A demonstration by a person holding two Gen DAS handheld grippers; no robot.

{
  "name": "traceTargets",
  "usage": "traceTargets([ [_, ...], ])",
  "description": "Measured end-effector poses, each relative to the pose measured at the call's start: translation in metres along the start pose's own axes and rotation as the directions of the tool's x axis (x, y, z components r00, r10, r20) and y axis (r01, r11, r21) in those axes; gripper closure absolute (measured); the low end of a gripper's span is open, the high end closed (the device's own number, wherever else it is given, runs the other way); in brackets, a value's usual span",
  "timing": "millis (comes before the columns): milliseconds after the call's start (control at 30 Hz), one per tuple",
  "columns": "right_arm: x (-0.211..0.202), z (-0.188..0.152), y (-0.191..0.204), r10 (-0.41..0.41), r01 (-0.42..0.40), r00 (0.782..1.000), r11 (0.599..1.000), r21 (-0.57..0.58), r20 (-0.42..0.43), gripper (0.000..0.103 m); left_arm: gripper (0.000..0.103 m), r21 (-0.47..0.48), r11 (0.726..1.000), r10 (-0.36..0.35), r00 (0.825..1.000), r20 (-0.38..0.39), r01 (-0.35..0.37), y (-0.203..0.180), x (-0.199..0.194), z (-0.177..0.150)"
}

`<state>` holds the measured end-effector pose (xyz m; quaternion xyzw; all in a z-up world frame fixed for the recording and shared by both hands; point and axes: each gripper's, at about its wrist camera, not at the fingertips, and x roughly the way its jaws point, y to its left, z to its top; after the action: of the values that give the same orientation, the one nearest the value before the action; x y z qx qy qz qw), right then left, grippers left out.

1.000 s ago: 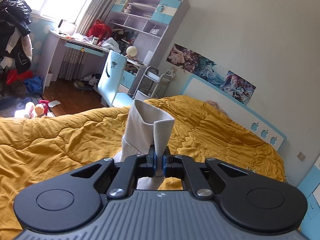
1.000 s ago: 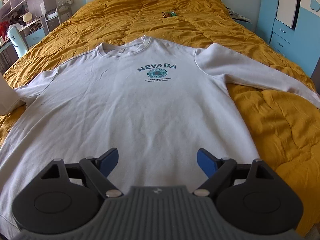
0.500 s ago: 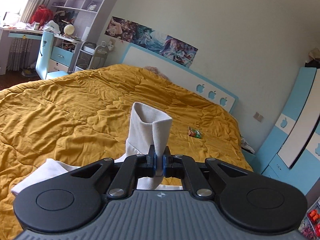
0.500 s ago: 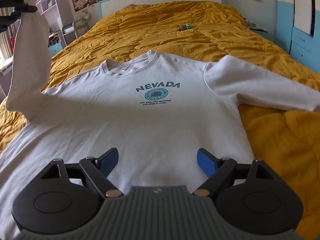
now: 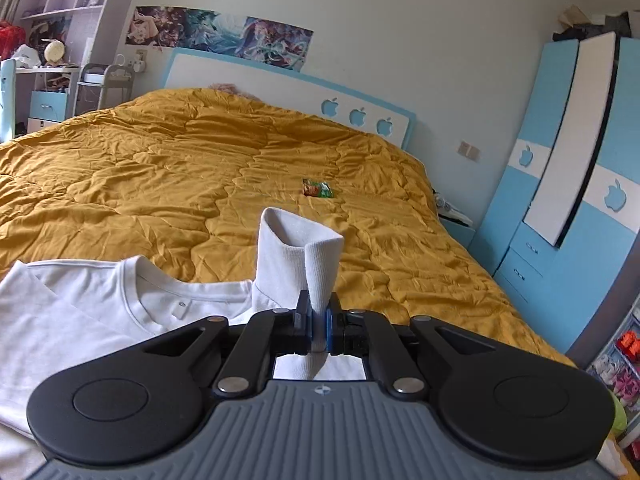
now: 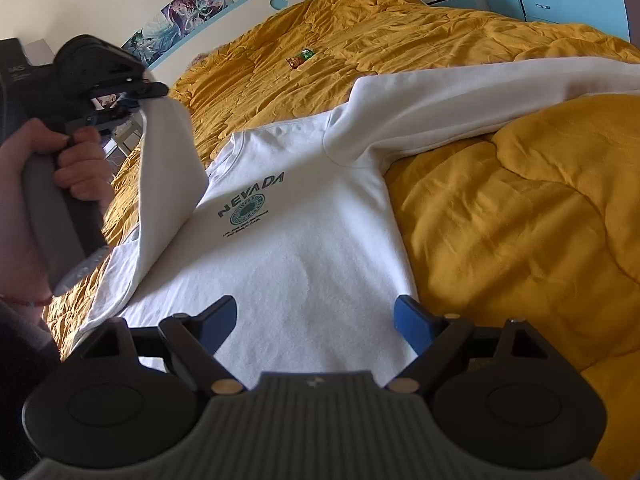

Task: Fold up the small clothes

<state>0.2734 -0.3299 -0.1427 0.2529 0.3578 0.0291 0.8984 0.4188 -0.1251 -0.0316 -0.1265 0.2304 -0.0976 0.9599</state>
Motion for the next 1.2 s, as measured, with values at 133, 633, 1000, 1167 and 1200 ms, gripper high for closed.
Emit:
traceTargets([
  [133,0.003,-0.003,-0.003,-0.006,0.006,1.0,1.0,0.024,-0.001,0.021,0.093,0.054,0.997,-0.059,0.995,-0.075,0.063,-0.02,0.012,-0.022],
  [633,0.016,-0.015,0.02,-0.129,0.132,0.991,0.98,-0.152,0.029,0.02,0.045,0.299,0.947,-0.061,0.977,-0.203,0.121,-0.028,-0.038,-0.025],
  [1000,0.034,-0.037,0.044,-0.253,0.28,0.96,0.901,-0.332,0.122,0.02,0.045,0.259,0.966,0.072,0.964,-0.255,-0.003,0.062,-0.11,-0.012],
  [1167,0.032,-0.037,0.045,-0.268,0.293,0.956,0.898,-0.329,0.119,0.021,0.045,0.228,0.97,0.156,0.942,-0.298,-0.089,0.117,-0.134,-0.017],
  [1200,0.031,-0.038,0.046,-0.276,0.302,0.953,0.895,-0.329,0.123,0.021,0.045,0.223,0.969,0.177,0.936,-0.303,-0.111,0.129,-0.14,-0.02],
])
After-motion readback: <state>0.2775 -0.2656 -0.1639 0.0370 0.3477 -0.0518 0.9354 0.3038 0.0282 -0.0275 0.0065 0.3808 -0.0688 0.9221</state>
